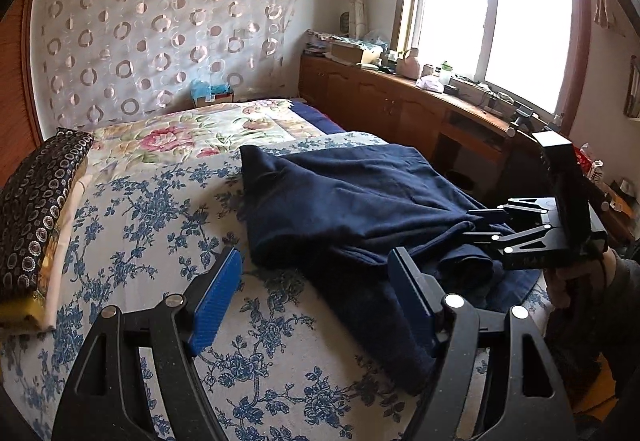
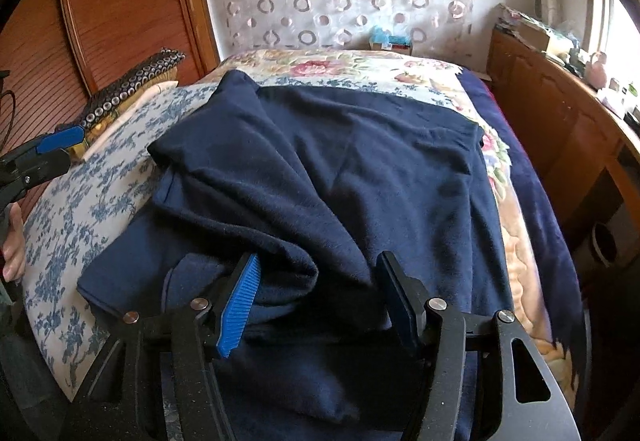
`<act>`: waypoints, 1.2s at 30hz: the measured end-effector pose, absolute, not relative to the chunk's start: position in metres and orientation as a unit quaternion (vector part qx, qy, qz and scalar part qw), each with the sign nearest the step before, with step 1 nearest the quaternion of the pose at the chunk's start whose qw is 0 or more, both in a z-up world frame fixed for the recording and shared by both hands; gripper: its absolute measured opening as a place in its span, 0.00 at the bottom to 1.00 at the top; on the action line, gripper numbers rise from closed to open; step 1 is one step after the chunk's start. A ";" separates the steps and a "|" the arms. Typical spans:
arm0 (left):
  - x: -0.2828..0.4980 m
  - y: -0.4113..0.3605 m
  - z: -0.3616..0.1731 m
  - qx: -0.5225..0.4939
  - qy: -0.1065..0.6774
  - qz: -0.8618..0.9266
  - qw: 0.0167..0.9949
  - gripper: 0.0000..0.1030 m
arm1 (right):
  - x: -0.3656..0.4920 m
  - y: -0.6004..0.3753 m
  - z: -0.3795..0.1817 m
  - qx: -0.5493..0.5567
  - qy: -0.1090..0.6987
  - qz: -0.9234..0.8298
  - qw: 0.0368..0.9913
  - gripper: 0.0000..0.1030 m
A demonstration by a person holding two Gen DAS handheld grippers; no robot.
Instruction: Fold small clothes
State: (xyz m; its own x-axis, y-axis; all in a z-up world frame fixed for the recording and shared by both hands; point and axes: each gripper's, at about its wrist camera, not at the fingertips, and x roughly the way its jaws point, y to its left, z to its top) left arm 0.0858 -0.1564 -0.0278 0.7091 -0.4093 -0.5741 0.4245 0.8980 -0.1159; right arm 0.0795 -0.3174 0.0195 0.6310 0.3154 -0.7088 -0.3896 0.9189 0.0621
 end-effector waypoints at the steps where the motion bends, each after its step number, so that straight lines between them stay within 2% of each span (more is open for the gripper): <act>1: 0.086 -0.156 -0.028 0.013 0.307 -0.225 0.925 0.74 | 0.080 -0.318 0.020 -0.049 0.383 0.195 0.902 0.55; 3: 0.085 -0.157 -0.028 0.015 0.306 -0.222 0.926 0.74 | 0.081 -0.318 0.021 -0.052 0.383 0.195 0.901 0.51; 5: 0.085 -0.157 -0.028 0.015 0.307 -0.220 0.926 0.74 | 0.081 -0.317 0.021 -0.057 0.383 0.198 0.901 0.39; 6: 0.084 -0.156 -0.028 0.016 0.307 -0.220 0.926 0.74 | 0.081 -0.316 0.021 -0.060 0.382 0.200 0.900 0.36; 8: 0.084 -0.156 -0.028 0.015 0.306 -0.220 0.926 0.74 | 0.080 -0.312 0.021 -0.067 0.381 0.204 0.899 0.22; 11: 0.084 -0.156 -0.029 0.014 0.306 -0.219 0.927 0.74 | 0.078 -0.307 0.022 -0.080 0.376 0.208 0.899 0.12; 17: 0.083 -0.154 -0.029 0.009 0.303 -0.212 0.929 0.74 | 0.070 -0.306 0.033 -0.079 0.356 0.218 0.905 0.08; 29: 0.084 -0.149 -0.028 0.005 0.297 -0.205 0.933 0.74 | 0.026 -0.311 0.086 -0.068 0.276 0.241 0.928 0.07; 36: 0.084 -0.149 -0.027 0.005 0.294 -0.205 0.933 0.74 | 0.011 -0.346 0.086 -0.059 0.280 0.185 0.940 0.07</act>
